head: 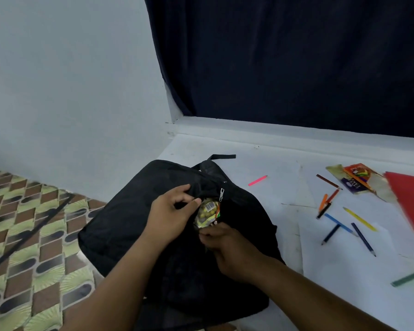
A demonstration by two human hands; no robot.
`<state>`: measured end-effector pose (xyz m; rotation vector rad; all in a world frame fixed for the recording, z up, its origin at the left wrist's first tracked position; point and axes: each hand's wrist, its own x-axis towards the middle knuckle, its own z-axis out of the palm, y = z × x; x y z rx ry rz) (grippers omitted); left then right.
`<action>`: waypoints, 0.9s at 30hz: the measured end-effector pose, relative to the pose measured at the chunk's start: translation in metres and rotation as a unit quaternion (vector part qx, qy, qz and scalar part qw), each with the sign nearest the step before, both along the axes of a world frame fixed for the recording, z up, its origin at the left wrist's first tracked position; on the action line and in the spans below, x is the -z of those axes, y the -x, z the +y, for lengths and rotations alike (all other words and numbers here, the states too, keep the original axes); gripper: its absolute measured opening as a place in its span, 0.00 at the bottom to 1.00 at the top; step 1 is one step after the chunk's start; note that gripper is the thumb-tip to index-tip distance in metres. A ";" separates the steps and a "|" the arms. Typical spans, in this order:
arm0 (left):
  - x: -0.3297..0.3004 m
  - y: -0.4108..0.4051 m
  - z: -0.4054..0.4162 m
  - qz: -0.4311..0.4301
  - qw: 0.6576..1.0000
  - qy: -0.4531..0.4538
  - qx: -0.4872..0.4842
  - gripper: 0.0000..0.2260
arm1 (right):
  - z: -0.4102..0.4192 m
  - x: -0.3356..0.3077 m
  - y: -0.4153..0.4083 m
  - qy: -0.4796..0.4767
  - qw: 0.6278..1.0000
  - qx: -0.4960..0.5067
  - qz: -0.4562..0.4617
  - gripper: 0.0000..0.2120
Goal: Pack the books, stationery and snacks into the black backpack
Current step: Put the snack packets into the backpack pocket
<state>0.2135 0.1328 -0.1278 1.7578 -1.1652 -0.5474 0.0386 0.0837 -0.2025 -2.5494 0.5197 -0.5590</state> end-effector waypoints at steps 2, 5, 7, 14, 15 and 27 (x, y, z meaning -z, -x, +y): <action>-0.001 -0.002 0.000 -0.001 1.000 0.000 0.004 0.05 | 0.002 0.001 0.001 0.031 0.997 0.030 0.061 0.22; -0.001 -0.001 0.001 0.007 1.000 0.013 0.009 0.07 | 0.010 0.000 -0.003 0.075 0.984 0.069 0.144 0.26; 0.001 -0.001 0.001 0.022 0.999 0.029 0.015 0.08 | 0.018 -0.003 -0.008 0.078 0.984 0.076 0.140 0.30; 0.006 0.000 0.002 -0.014 1.000 0.004 0.028 0.07 | 0.022 -0.006 -0.004 0.073 0.989 0.103 0.073 0.28; 0.008 0.000 0.002 -0.030 0.999 -0.002 0.026 0.06 | 0.022 -0.006 0.000 0.053 0.991 0.114 0.039 0.25; 0.034 0.065 -0.018 -0.262 0.965 0.026 -0.001 0.23 | -0.028 -0.012 0.095 -0.081 0.937 0.292 -0.176 0.09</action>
